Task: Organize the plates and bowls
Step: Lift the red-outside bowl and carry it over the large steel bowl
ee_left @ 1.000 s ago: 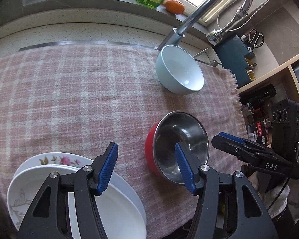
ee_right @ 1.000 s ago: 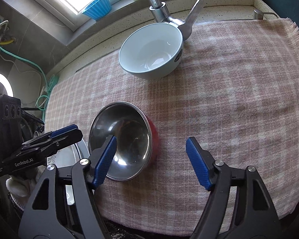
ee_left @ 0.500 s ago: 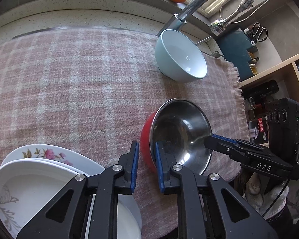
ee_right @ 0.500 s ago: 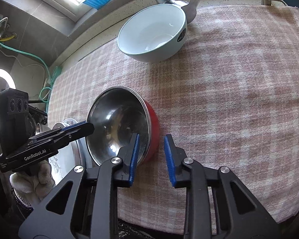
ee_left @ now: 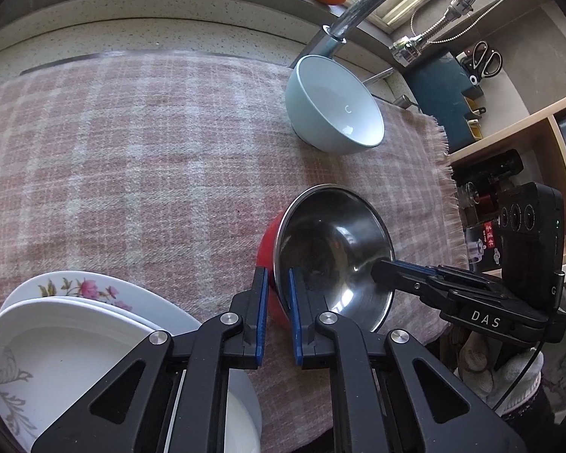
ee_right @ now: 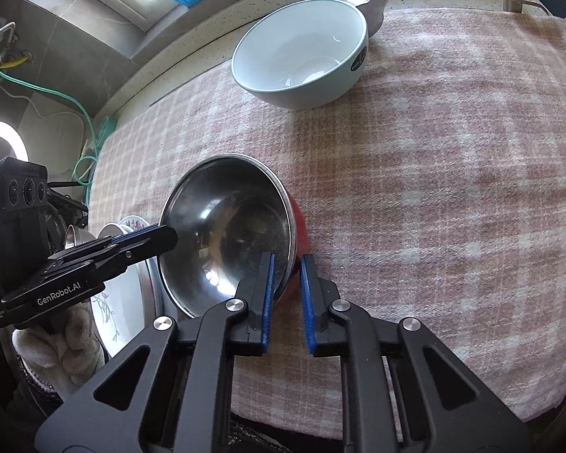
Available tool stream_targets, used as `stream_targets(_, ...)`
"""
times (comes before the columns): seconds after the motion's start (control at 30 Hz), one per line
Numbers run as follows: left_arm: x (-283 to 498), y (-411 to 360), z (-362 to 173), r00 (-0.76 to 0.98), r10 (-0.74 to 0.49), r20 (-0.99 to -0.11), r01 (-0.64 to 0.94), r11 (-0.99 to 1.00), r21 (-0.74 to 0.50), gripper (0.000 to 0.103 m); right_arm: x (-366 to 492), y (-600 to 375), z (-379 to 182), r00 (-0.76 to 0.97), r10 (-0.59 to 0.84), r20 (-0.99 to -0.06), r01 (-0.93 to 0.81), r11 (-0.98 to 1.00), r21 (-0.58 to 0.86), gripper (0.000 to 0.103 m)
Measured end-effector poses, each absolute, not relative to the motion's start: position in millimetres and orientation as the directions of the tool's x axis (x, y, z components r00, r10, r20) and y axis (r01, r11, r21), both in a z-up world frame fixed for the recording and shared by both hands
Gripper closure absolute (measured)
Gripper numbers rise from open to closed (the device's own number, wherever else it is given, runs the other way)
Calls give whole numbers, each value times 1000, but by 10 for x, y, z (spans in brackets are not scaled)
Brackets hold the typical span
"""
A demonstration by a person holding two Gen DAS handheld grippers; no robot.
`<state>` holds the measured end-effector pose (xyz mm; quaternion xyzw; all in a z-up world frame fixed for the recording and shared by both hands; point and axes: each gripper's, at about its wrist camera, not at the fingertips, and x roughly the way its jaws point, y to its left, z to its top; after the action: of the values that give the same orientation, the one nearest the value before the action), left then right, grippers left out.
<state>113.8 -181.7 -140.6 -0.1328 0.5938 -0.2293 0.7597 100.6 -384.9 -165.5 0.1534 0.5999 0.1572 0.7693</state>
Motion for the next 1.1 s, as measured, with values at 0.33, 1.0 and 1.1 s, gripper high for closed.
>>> stream_targets(0.33,1008,-1535,-1085,277,-503,-819,198,864,-464,94,991,-3572,-1320,266,444,-856,-121,896,427,89)
stream_targets(1.0,540,-93,-651,437,-429,-791,29,885,-464,94,977,-1955,-680,255,519,-816,-381,829,408,89)
stream_targets(1.1,463,121,-621,458,-411,-788,-2,886,-463,94,946,-1685,-656,240,529,-814,-414,814,407,89)
